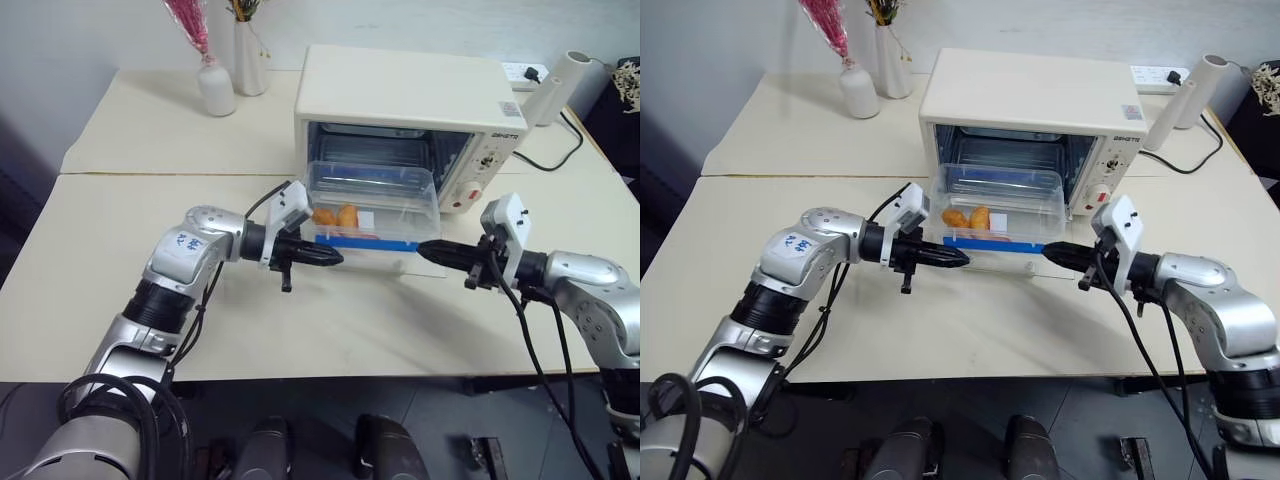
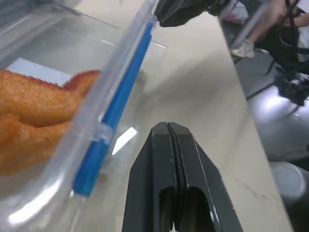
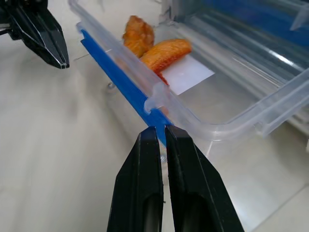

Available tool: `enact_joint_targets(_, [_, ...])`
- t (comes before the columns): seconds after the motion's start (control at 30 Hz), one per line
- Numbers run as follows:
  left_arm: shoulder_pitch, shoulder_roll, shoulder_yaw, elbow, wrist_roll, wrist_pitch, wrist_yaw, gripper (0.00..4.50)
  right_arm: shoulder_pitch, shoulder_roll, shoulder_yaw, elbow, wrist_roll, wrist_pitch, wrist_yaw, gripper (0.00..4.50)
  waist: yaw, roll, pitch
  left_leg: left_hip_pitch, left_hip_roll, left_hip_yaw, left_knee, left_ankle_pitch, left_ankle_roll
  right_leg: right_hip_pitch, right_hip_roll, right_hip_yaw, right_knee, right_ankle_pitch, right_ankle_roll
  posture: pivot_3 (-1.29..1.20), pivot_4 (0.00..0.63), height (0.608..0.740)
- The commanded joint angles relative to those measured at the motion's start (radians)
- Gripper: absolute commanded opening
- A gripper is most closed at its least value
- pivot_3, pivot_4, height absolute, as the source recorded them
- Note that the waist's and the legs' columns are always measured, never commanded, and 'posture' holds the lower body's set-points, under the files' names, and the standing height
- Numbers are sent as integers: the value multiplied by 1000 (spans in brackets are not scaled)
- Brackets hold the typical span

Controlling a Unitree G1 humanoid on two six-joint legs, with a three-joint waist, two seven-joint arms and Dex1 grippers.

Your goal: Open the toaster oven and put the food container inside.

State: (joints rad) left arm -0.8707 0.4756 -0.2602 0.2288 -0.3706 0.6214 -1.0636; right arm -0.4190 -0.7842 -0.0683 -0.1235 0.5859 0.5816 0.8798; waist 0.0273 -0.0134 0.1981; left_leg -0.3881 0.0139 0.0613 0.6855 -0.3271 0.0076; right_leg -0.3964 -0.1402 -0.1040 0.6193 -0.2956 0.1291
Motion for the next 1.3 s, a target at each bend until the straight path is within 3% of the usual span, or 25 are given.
enact_joint_targets(0.03, [-64,-48,50,96,51,-77,82,0,-34,33,2,24,-43,-50,-9,281,-1,0,0,0,0,0,0,0,0,0,0,0,0,0,0,0,150,740])
enact_joint_targets(0.5, [-269,-200,213,445,119,-272,309,0,-246,280,-44,249,-215,-211,-300,281,-5,0,0,-1,0,0,1,0,0,-2,0,0,1,0,0,0,150,740])
enact_joint_targets(0.7, [-163,-88,266,105,-51,6,131,0,-111,192,-93,6,-57,-57,-160,281,-10,0,0,-2,1,0,-2,0,0,-3,0,-1,1,0,0,0,150,740])
enact_joint_targets(0.8, [-78,52,319,-130,-186,180,42,0,48,99,-178,-188,91,71,-86,281,-11,1,0,-2,1,0,-2,0,0,-4,0,-1,1,0,0,0,150,740])
enact_joint_targets(0.9, [-34,173,382,-260,-294,306,2,622,205,43,-242,-323,159,144,-88,244,-14,1,0,-2,1,0,-2,0,-1,-4,0,0,1,0,0,0,150,740])
enact_joint_targets(1.03, [-7,308,438,-354,-385,388,-49,1834,374,61,-289,-441,197,191,-161,244,-11,1,0,3,1,0,-1,0,-1,2,0,1,1,0,0,0,150,740])
enact_joint_targets(1.17, [19,394,448,-410,-427,409,-89,3062,463,116,-219,-455,98,143,-253,244,-3,1,0,3,0,0,-1,0,-1,2,0,1,1,0,0,0,150,740])
enact_joint_targets(1.3, [40,429,442,-442,-439,394,-101,4364,456,211,-135,-375,-18,83,-358,244,-4,1,0,2,0,0,-1,0,-1,1,0,1,1,0,0,0,150,740])
